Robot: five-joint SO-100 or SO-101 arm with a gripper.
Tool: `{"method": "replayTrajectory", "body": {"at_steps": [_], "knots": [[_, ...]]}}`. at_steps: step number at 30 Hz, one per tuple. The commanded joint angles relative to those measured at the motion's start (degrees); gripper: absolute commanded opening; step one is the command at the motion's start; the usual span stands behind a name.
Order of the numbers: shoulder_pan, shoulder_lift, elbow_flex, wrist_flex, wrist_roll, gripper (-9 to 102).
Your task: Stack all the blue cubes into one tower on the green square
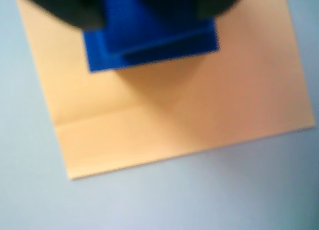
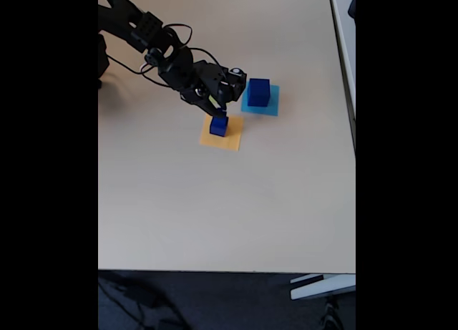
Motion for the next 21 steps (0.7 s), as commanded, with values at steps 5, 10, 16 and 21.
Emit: {"method": "replayTrajectory", "body": {"at_steps": [5, 10, 16, 21], "knots": [[0.0, 0.4, -0.6, -1.4, -0.2, 11], [-0.1, 0.4, -2.6, -1.4, -1.8, 14], [-0.4, 0.4, -7.1, -1.3, -4.7, 16], [-1.4, 1.1, -12.4, -0.9, -7.8, 18]]}}
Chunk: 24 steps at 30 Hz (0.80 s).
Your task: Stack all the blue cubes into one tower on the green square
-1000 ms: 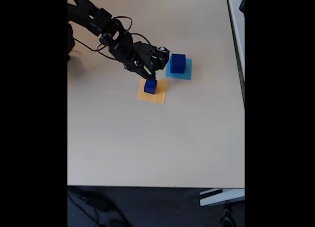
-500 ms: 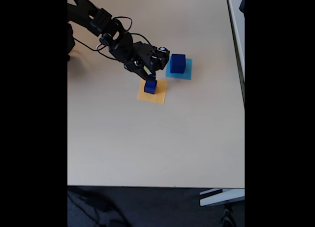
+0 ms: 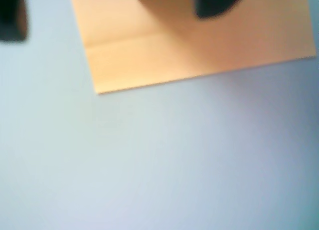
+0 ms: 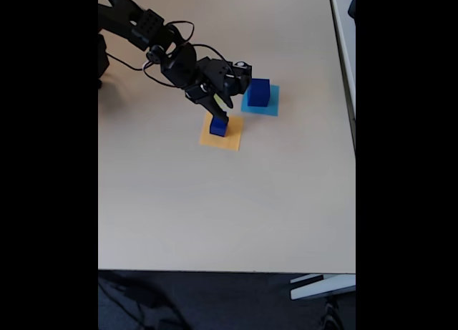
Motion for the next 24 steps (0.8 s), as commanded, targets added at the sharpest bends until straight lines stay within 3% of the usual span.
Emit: {"method": "replayTrajectory", "body": {"at_steps": [1, 10, 21, 24], "knots": [[-1.6, 1.2, -7.0, -0.7, -1.7, 18], [-12.7, -2.3, -23.0, 1.4, 0.2, 20], [-20.6, -14.0, -28.6, -4.1, 4.0, 20], [-21.0, -16.1, -27.0, -3.9, 10.0, 34]]}}
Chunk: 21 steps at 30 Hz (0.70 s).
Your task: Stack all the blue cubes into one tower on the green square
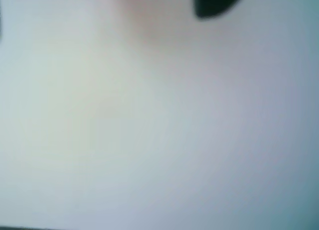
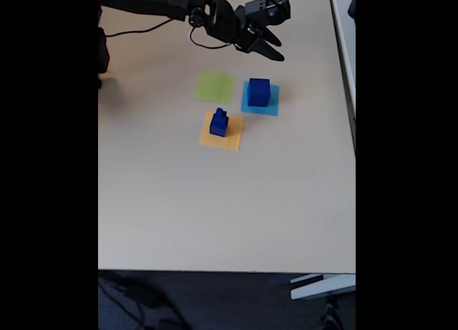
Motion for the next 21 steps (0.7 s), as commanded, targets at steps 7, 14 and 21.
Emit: {"method": "replayTrajectory", "body": {"at_steps": [7, 14, 21], "knots": [[-0.4, -2.5, -0.4, 4.0, 11.6, 47], [-0.6, -3.2, -2.1, 10.6, 15.6, 51], [0.2, -5.0, -1.8, 3.4, 13.2, 55]]}}
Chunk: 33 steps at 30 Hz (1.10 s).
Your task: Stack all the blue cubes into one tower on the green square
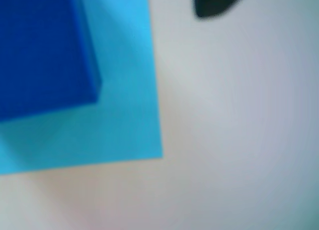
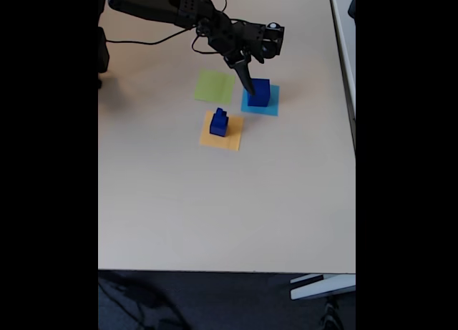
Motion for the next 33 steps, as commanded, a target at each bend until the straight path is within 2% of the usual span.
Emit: {"method": "replayTrajectory", "body": {"at_steps": [1, 15, 26, 33], "knots": [[0.6, 0.2, -1.2, -6.7, -1.0, 55], [-0.6, -5.6, 4.0, -21.4, 0.9, 53], [-1.2, -6.9, 8.1, -28.0, 2.3, 51], [-0.9, -5.5, 9.7, -28.3, 1.9, 51]]}}
